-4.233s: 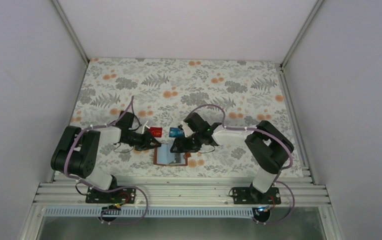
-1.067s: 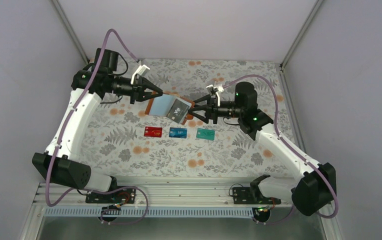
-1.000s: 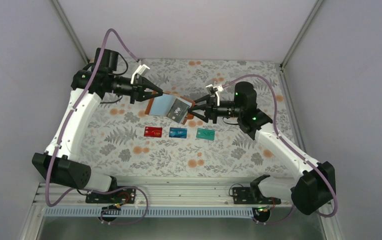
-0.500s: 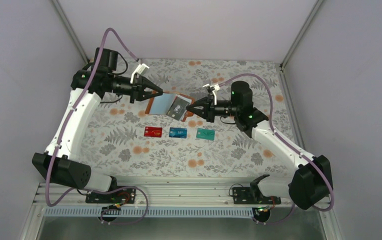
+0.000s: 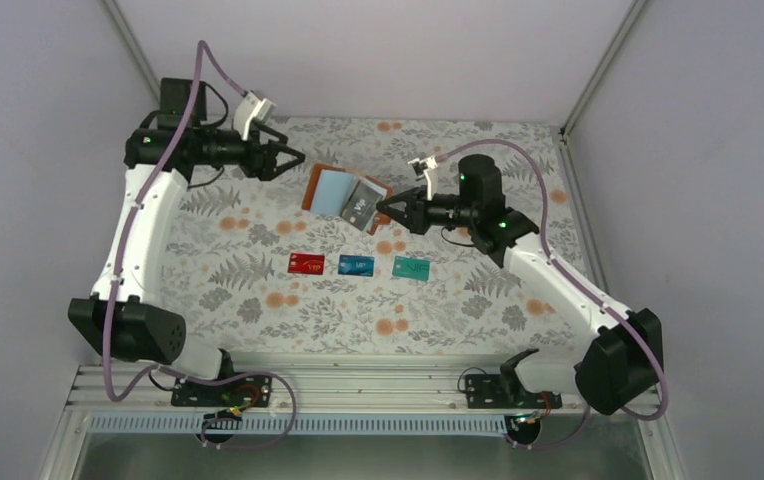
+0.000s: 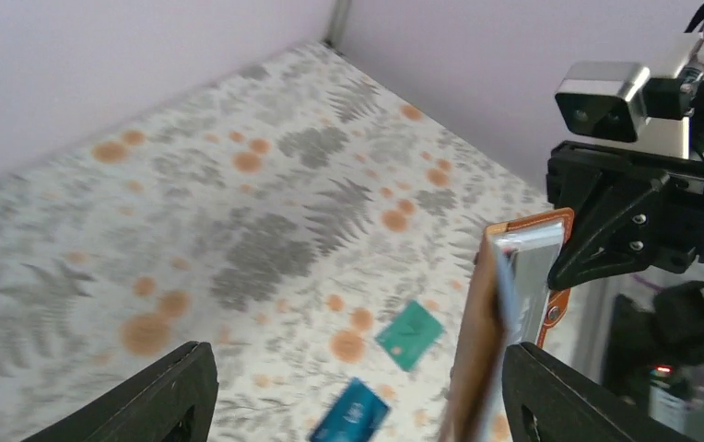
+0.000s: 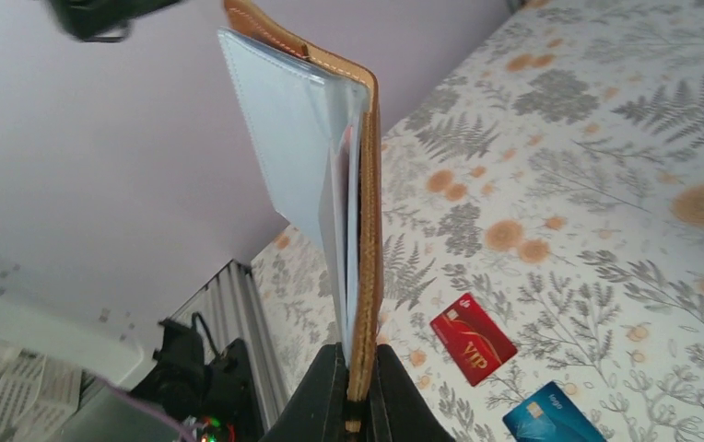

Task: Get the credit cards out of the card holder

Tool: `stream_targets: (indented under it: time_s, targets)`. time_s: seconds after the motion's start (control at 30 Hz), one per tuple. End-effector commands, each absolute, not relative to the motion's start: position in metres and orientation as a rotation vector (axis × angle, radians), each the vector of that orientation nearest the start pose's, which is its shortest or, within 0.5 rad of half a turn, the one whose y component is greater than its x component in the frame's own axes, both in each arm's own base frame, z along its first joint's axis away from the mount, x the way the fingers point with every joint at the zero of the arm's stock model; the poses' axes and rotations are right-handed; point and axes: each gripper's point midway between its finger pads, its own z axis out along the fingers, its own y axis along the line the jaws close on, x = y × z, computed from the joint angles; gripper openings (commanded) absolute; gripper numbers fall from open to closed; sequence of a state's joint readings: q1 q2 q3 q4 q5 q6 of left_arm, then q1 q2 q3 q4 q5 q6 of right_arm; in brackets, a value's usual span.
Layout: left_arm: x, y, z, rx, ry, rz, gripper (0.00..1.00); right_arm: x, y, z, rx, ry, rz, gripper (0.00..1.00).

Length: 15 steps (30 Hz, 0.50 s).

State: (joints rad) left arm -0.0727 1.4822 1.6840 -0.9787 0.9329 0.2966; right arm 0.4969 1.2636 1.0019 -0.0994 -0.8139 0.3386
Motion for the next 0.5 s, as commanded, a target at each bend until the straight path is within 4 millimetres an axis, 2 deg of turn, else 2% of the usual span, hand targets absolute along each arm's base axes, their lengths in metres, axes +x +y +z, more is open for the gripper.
stream_targets:
  time_s: [0.0, 0.07, 0.1, 0.13, 0.17, 0.23, 0.3, 0.33, 0.4, 0.47]
  targets:
    - [0.343, -0.145, 0.426, 0.86, 1.796, -0.65, 0.77, 0.294, 0.284, 0.283, -0.555, 2.057, 1.247, 0.04]
    - [0.331, -0.148, 0.444, 0.899, 1.72, -0.625, 0.75, 0.302, 0.283, 0.281, -0.521, 2.087, 1.216, 0.04]
    - [0.32, -0.157, 0.448, 0.949, 1.685, -0.662, 0.71, 0.304, 0.283, 0.281, -0.519, 2.092, 1.202, 0.04]
    - [0.306, -0.17, 0.442, 1.006, 1.685, -0.735, 0.67, 0.305, 0.284, 0.282, -0.527, 2.088, 1.201, 0.04]
    - [0.29, -0.189, 0.433, 1.083, 1.677, -0.81, 0.63, 0.304, 0.285, 0.284, -0.542, 2.075, 1.21, 0.04]
    - [0.258, -0.226, 0.404, 1.247, 1.686, -0.935, 0.6, 0.297, 0.291, 0.293, -0.609, 2.025, 1.263, 0.04]
    - [0.232, -0.25, 0.375, 1.374, 1.697, -1.021, 0.56, 0.288, 0.296, 0.3, -0.685, 1.976, 1.303, 0.04]
    - [0.227, -0.256, 0.366, 1.402, 1.71, -1.047, 0.52, 0.284, 0.296, 0.303, -0.718, 1.949, 1.309, 0.04]
    - [0.228, -0.259, 0.357, 1.405, 1.73, -1.063, 0.4, 0.277, 0.297, 0.309, -0.776, 1.903, 1.314, 0.04]
    - [0.235, -0.26, 0.351, 1.394, 1.748, -1.035, 0.37, 0.267, 0.298, 0.316, -0.842, 1.844, 1.333, 0.04]
